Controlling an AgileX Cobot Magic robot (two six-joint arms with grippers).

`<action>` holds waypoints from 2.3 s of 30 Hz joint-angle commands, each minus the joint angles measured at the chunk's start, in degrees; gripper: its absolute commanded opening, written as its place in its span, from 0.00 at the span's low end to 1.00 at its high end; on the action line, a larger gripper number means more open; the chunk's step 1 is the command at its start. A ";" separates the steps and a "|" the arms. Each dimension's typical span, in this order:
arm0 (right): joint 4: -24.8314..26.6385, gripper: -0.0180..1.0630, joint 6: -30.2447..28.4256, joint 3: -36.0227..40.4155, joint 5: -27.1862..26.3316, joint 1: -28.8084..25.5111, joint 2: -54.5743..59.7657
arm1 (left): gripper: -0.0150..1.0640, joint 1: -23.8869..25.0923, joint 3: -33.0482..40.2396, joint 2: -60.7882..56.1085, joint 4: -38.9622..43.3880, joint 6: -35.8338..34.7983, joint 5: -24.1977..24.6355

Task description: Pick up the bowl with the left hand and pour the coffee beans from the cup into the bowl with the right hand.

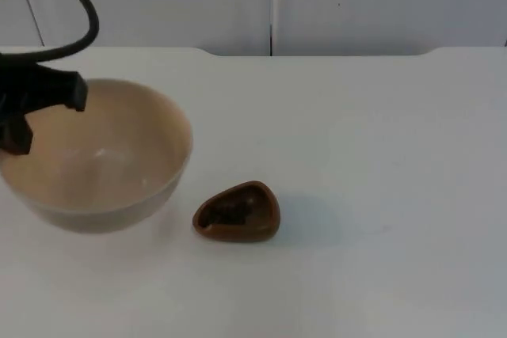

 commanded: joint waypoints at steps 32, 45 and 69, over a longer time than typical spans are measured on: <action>0.13 0.99 0.22 0.11 -0.46 -0.34 -0.15 | 0.01 -15.53 4.32 4.19 -0.76 2.48 -4.50; 0.25 0.99 -0.03 -2.26 -1.05 -0.34 -0.02 | 0.01 -15.53 4.32 4.19 -1.80 2.48 -5.93; 12.88 0.99 -8.18 -23.67 -5.10 -0.23 56.22 | 0.01 -15.53 4.32 4.19 -2.97 2.48 -6.49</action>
